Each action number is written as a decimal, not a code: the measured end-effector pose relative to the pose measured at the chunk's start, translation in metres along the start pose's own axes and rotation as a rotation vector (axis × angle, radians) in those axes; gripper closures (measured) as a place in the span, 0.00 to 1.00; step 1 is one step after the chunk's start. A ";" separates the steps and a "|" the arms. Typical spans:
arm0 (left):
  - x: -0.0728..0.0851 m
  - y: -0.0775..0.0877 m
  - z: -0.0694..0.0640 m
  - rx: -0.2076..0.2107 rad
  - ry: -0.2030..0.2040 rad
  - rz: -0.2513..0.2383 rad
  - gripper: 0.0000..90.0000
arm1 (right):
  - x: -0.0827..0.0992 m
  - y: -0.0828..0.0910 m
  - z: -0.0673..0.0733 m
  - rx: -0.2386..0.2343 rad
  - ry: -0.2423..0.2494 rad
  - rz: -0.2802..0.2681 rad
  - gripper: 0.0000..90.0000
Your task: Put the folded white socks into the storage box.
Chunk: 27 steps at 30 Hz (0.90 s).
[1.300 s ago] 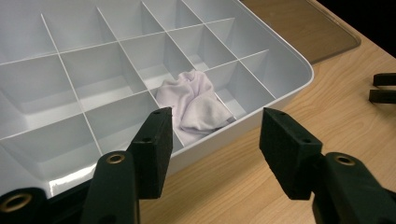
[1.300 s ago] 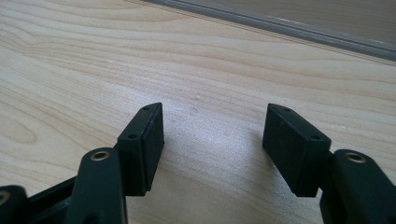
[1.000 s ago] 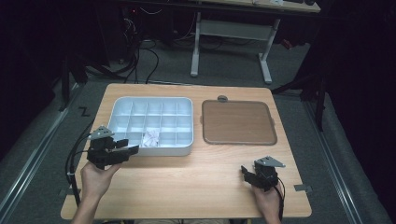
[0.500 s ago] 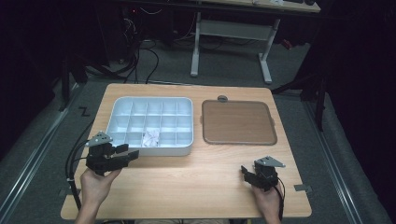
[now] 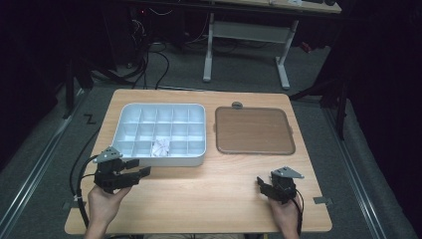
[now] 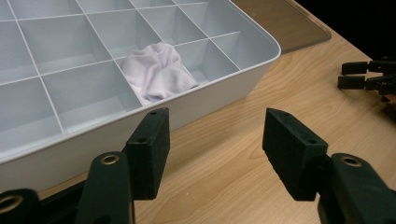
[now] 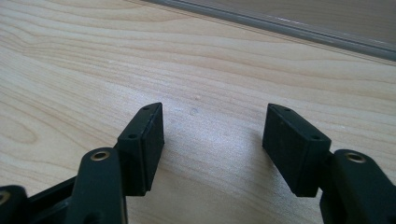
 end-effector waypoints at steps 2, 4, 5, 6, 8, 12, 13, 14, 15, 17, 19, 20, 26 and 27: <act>0.001 0.000 0.000 0.001 -0.003 0.004 0.47 | 0.000 0.000 0.000 0.000 0.000 0.000 0.43; 0.003 0.000 0.000 0.003 0.000 0.006 0.47 | 0.000 0.000 0.000 0.000 0.000 0.000 0.43; 0.004 0.000 0.001 0.004 0.000 0.009 0.47 | 0.000 0.000 0.000 0.000 0.000 0.000 0.43; 0.005 -0.001 0.000 0.006 0.004 0.010 0.47 | 0.000 0.000 0.000 0.000 0.000 0.000 0.43; 0.006 -0.001 0.001 0.007 0.006 0.009 0.47 | 0.000 0.000 0.000 0.000 0.000 0.000 0.43; 0.009 -0.002 0.002 0.008 0.011 0.000 0.46 | 0.000 0.000 0.000 0.000 0.000 0.000 0.43; 0.010 -0.002 0.003 0.007 0.011 0.002 0.46 | 0.000 0.000 0.000 0.000 0.000 0.000 0.43; 0.011 -0.003 0.003 0.006 0.011 0.002 0.46 | 0.000 0.000 0.000 0.000 0.000 0.000 0.43; 0.012 -0.003 0.003 0.005 0.013 0.004 0.46 | 0.000 0.000 0.000 0.000 0.000 0.000 0.43; 0.014 -0.004 0.004 0.005 0.011 0.009 0.46 | 0.000 0.000 0.000 0.000 0.000 0.000 0.43; 0.016 -0.005 0.004 0.006 0.014 0.011 0.45 | 0.000 0.000 0.000 0.000 0.000 0.000 0.43; 0.017 -0.005 0.005 0.006 0.010 0.014 0.45 | 0.000 0.000 0.000 0.000 0.000 0.000 0.43; 0.024 -0.009 0.009 0.004 0.016 0.025 0.45 | 0.000 0.000 0.000 0.000 0.000 0.000 0.43; 0.025 -0.010 0.010 0.006 0.022 0.025 0.45 | 0.000 0.000 0.000 0.000 0.000 0.000 0.43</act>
Point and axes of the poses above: each handheld gripper's, and its own axes: y roughly backward along the jaws, x roughly out of its underside, z roughly to its left, the point moved 5 cm from there along -y, roughly forward along the jaws, and after that the axes turned 13 degrees about y, right-handed, at the moved point
